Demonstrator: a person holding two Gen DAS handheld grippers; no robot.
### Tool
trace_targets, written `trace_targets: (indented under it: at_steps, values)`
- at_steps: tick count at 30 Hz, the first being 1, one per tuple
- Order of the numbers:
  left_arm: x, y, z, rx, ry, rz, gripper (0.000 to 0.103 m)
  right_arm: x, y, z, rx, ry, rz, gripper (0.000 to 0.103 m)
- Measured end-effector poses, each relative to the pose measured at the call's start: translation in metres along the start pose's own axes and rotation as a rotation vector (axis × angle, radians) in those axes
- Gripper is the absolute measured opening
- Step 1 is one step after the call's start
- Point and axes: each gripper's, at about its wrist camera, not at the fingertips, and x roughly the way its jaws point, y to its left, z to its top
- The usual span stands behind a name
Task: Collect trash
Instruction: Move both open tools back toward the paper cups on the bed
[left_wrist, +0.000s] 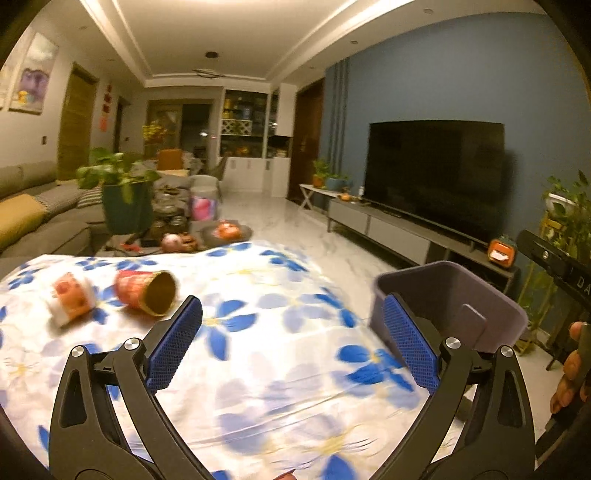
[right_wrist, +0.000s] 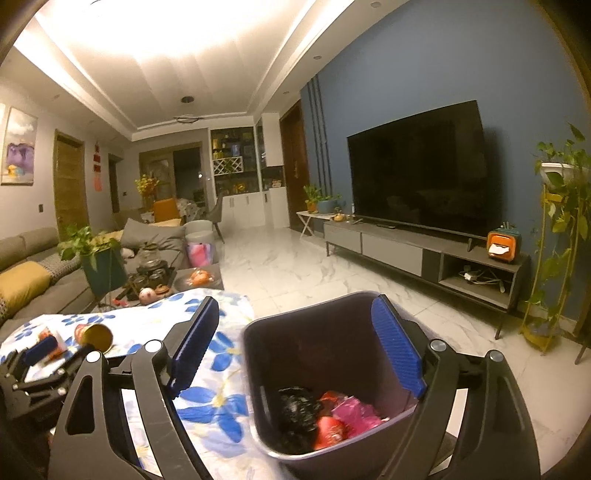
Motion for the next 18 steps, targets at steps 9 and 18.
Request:
trace_targets:
  at_steps: [9, 18]
  values:
    - [-0.038, 0.086, 0.001, -0.020, -0.025, 0.177, 0.097, -0.002, 0.067, -0.011, -0.041, 0.025, 0.133, 0.082]
    - [-0.069, 0.173, -0.005, -0.082, -0.040, 0.324, 0.097, 0.005, 0.157, -0.022, -0.100, 0.044, 0.280, 0.082]
